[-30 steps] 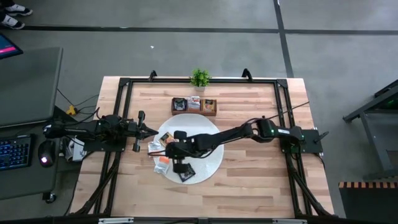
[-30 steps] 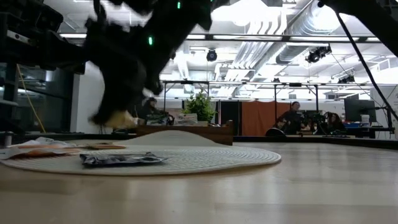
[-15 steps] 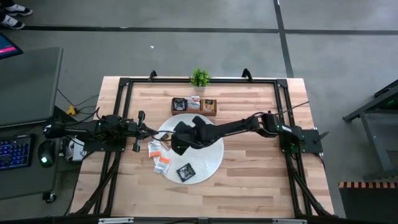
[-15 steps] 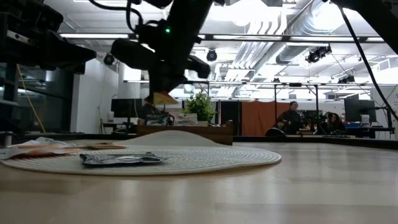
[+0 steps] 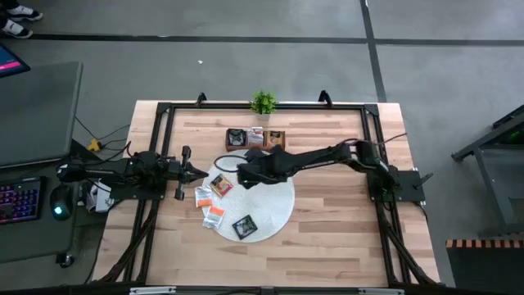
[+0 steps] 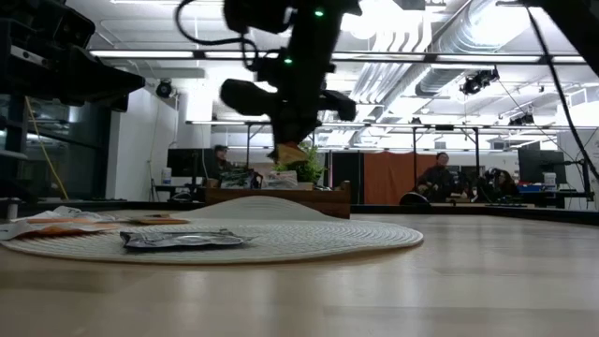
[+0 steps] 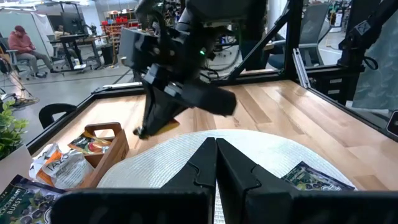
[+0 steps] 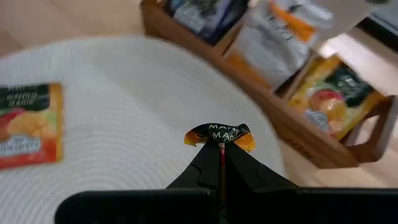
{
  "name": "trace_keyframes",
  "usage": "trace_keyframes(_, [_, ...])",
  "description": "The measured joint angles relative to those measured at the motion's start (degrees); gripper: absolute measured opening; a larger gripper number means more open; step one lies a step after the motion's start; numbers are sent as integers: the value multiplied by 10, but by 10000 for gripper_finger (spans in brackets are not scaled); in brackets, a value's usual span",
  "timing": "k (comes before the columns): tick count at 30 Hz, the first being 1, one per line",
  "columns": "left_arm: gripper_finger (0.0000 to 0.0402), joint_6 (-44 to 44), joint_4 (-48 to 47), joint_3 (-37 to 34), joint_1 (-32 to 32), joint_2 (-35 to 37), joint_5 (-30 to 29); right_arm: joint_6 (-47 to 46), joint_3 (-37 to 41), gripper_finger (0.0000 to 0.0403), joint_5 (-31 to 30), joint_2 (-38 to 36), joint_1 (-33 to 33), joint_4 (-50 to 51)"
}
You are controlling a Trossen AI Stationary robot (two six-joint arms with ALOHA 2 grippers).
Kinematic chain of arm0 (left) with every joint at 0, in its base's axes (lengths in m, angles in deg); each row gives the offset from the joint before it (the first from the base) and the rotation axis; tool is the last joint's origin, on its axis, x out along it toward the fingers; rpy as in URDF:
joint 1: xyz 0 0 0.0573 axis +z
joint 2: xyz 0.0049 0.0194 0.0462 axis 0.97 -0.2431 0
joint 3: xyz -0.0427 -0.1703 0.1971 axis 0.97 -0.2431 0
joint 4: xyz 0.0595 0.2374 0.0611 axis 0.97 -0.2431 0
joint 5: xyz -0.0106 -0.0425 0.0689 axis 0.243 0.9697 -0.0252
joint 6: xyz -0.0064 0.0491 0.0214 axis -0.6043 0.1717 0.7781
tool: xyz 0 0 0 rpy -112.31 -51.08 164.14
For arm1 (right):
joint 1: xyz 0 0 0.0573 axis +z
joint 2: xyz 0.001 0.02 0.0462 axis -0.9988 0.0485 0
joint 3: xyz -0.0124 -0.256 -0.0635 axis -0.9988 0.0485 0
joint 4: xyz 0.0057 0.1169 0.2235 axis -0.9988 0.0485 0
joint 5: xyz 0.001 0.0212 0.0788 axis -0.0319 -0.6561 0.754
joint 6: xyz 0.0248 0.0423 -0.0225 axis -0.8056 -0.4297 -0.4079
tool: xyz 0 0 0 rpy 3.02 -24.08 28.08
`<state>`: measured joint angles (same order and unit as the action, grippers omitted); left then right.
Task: Pick & Place Tea
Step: Put the yellow tea bag into the right section of the wooden organizer
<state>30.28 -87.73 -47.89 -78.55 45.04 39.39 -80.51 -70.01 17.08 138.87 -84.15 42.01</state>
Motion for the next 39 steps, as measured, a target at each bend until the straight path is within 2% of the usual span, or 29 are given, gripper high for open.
trace_keyframes(7, [1, 0, 0, 0, 0, 0, 0, -14, 156, 0, -18, -87, -22, -111])
trace_keyframes(15, [1, 0, 0, 0, 0, 0, 0, -13, 257, 0, -27, -132, -70, -220])
trace_keyframes(27, [1, 0, 0, 0, 0, 0, 0, 79, 277, 0, -38, -132, -120, -276])
trace_keyframes(32, [1, 0, 0, 0, 0, 0, 0, 84, 277, 0, -38, -132, -137, -280])
trace_keyframes(39, [1, 0, 0, 0, 0, 0, 0, 97, 277, 0, 3, -126, -152, -290])
